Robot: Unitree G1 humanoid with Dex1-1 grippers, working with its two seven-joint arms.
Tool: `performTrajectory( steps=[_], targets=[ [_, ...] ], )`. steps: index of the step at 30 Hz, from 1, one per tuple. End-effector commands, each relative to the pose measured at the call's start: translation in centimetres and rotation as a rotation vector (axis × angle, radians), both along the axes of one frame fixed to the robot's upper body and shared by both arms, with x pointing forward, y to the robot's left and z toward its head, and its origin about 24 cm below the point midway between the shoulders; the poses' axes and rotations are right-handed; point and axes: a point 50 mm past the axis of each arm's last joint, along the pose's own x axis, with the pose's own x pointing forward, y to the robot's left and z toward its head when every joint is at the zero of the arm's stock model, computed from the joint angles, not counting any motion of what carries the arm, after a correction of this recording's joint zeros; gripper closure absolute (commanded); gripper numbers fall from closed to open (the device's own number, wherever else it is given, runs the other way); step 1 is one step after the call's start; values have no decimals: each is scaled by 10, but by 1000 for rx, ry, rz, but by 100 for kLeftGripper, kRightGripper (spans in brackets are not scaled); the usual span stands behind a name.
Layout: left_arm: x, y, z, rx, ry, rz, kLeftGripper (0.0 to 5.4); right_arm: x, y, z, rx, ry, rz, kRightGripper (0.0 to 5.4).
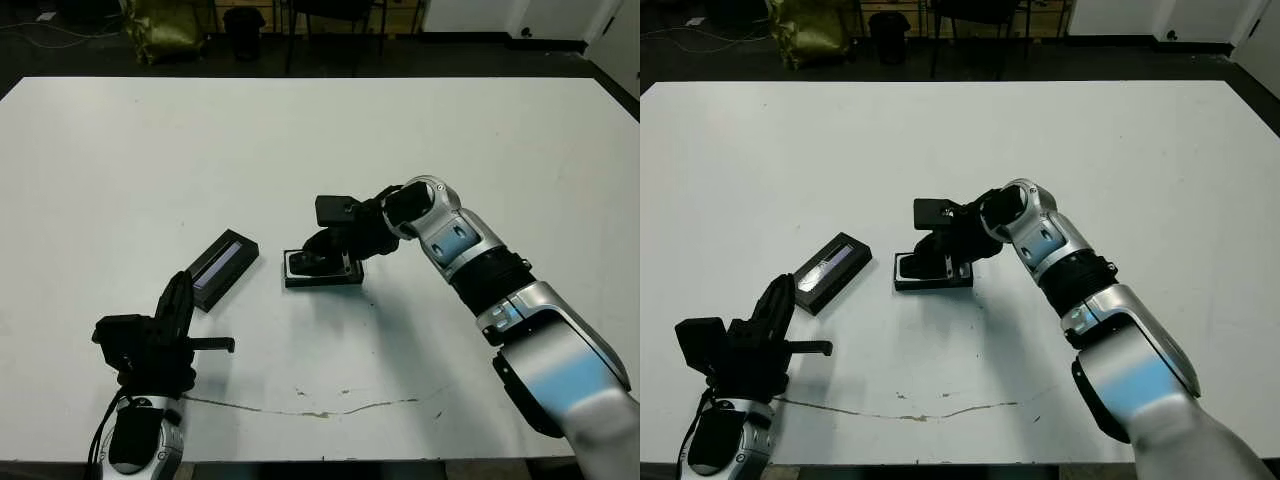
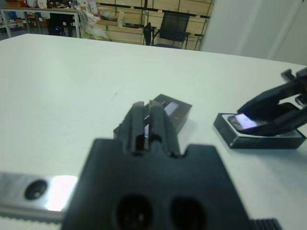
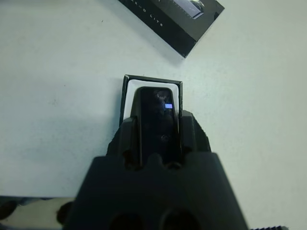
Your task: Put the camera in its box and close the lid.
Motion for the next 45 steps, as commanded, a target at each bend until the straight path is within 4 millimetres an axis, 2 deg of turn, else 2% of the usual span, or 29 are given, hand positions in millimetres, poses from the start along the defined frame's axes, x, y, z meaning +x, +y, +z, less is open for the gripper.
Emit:
performTrajectory(
  steps=[1, 8, 11, 24, 33, 38, 43, 45],
  targets=[
    [-3, 1, -7, 1, 36, 9, 540, -8, -3, -22, -63, 41, 15, 460],
    [-4, 1, -7, 2, 41, 9, 540, -11, 0, -26, 11, 112, -16, 461],
    [-3, 2, -8, -1, 34, 3, 540, -10, 0, -25, 12, 85, -7, 464],
    [-3, 0, -8, 1, 39, 5, 540, 8, -15, -2, 28, 8, -50, 190],
    [-2, -1, -6, 3, 42, 10, 540, 13, -23, 7, 42, -85, -27, 2],
    [-1, -2, -5, 12, 45, 6, 540, 16, -24, 13, 18, -115, -56, 2],
    [-1, -1, -5, 8, 48, 3, 540, 20, -25, 23, 73, -109, -110, 2],
    [-1, -1, -5, 17, 47, 5, 540, 23, -25, 31, 97, -142, -134, 22]
  ],
)
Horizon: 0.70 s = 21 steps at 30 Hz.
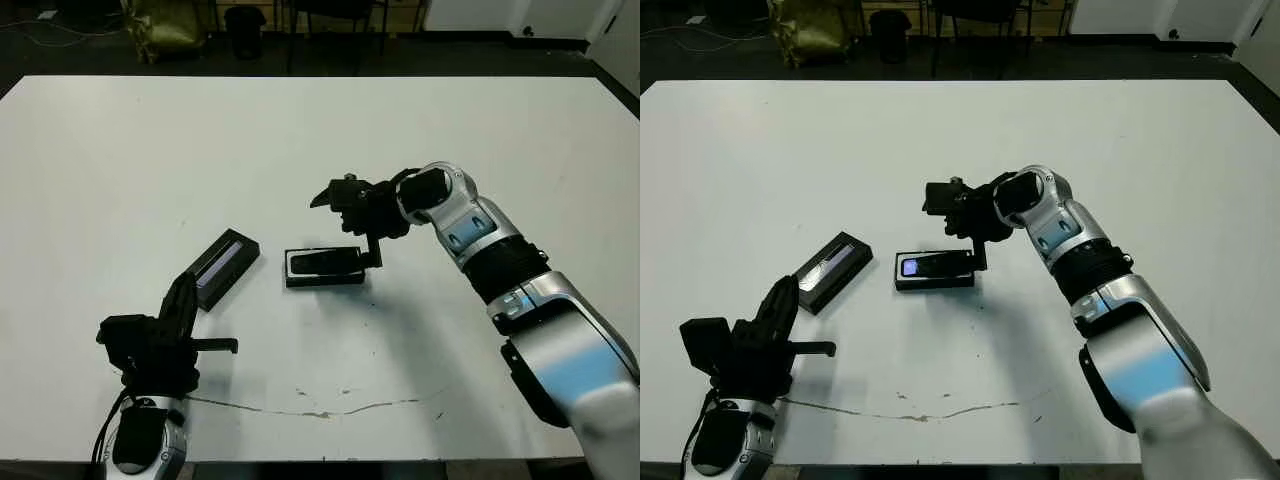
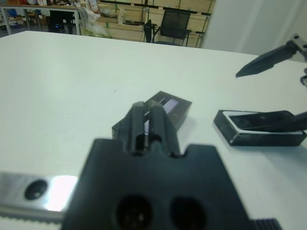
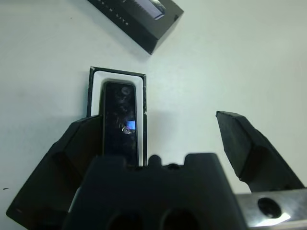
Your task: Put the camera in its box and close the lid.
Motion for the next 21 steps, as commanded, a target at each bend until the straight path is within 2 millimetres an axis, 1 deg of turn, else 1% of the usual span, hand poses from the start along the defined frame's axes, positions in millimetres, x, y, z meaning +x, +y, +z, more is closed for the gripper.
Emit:
performTrajectory(
  steps=[1, 6, 10, 13, 15, 18, 21],
  targets=[
    [-1, 2, -4, 10, 28, 6, 540, 7, -6, 17, 39, -50, -76, 39],
    [-2, 2, -4, 5, 27, 2, 540, 14, -12, 38, 227, -46, -217, 147],
    [-2, 2, -5, 23, 33, 8, 540, 17, -20, 49, 417, -69, -305, 239],
    [-2, 2, -4, 22, 34, 8, 540, 16, -24, 54, 524, -105, -336, 307],
    [-3, 2, -4, 22, 32, 8, 540, 14, -28, 58, 565, -125, -337, 354],
    [-2, 2, -6, 15, 22, 2, 540, 11, -32, 61, 581, -142, -332, 422],
    [-2, 2, -6, 10, 27, -2, 540, 8, -34, 58, 578, -126, -347, 490]
  ],
)
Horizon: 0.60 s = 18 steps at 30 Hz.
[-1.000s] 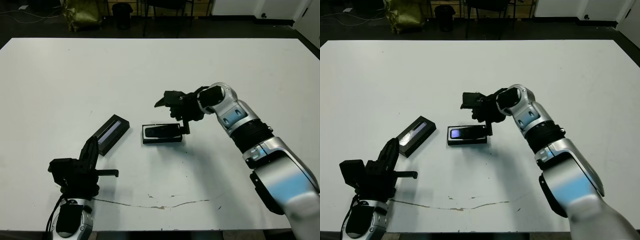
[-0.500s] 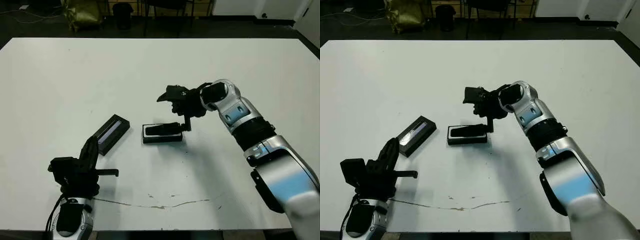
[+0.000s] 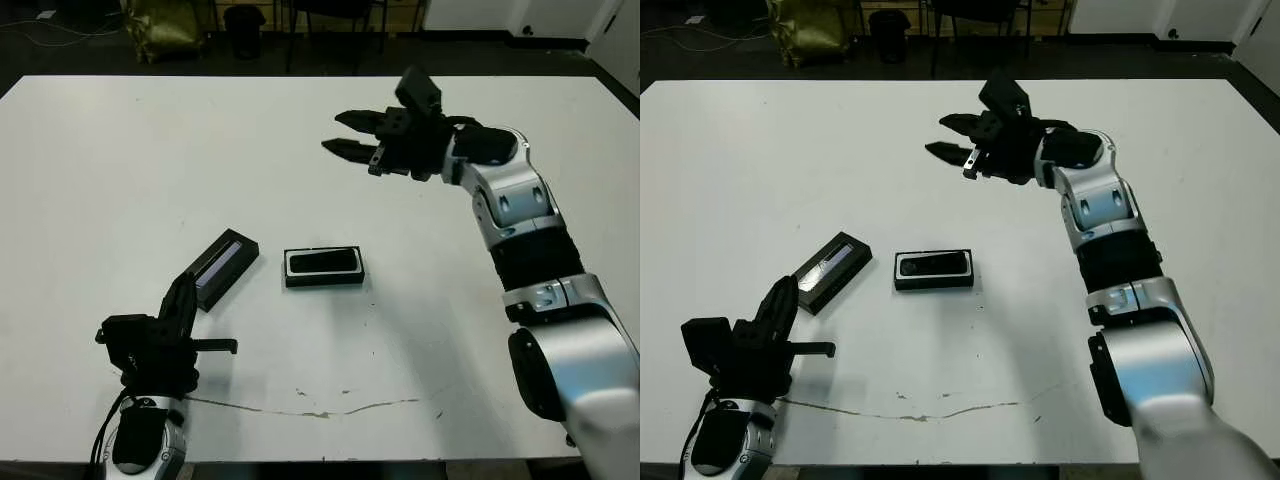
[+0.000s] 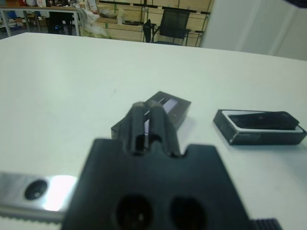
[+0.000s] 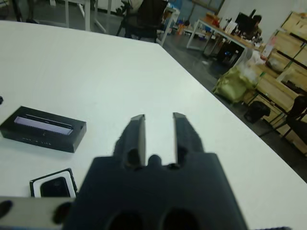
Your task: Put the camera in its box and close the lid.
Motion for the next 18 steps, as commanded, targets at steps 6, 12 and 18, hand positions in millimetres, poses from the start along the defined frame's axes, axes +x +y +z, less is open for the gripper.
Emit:
performTrajectory(
  steps=[6, 12, 18],
  targets=[
    [-2, 1, -5, 9, 32, 6, 540, -5, -11, -14, -14, 31, -46, 537],
    [-2, 1, -5, -7, 36, 8, 540, -8, -13, -20, -50, -14, -57, 537],
    [-2, 1, -5, -7, 36, 3, 540, -25, -13, -44, -93, -43, -47, 537]
  ],
)
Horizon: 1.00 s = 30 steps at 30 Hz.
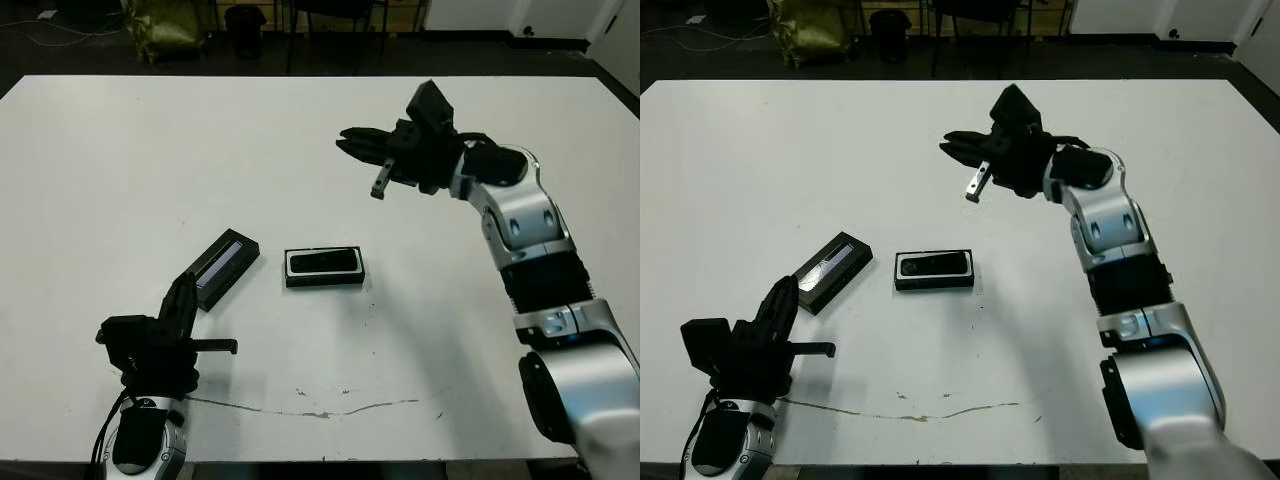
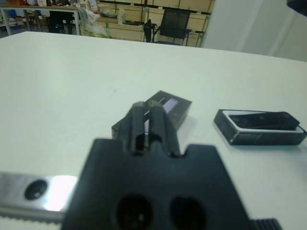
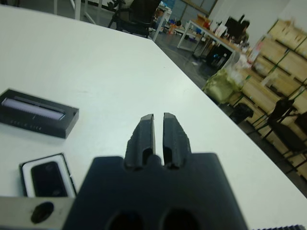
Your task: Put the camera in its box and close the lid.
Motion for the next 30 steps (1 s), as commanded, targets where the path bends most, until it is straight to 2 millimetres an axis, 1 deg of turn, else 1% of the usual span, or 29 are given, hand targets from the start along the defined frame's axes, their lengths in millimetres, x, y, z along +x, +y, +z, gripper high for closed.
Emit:
performTrajectory(
  steps=[1, 6, 12, 20, 24, 30],
  targets=[
    [-2, 1, -5, -1, 37, 4, 540, -10, -4, -22, -47, 35, -26, 537],
    [-2, 1, -5, -13, 33, 6, 540, -26, -4, -49, -66, 69, -24, 537],
    [-2, 1, -5, -4, 40, 12, 540, -39, -5, -72, -94, 120, 4, 537],
    [-2, 1, -5, -3, 40, 11, 540, -49, -9, -96, -131, 210, 10, 537],
    [-2, 1, -5, -1, 41, 13, 540, -50, -14, -112, -162, 255, -13, 537],
    [-3, 0, -5, 4, 46, 15, 540, -53, -20, -128, -203, 315, -32, 537]
  ],
)
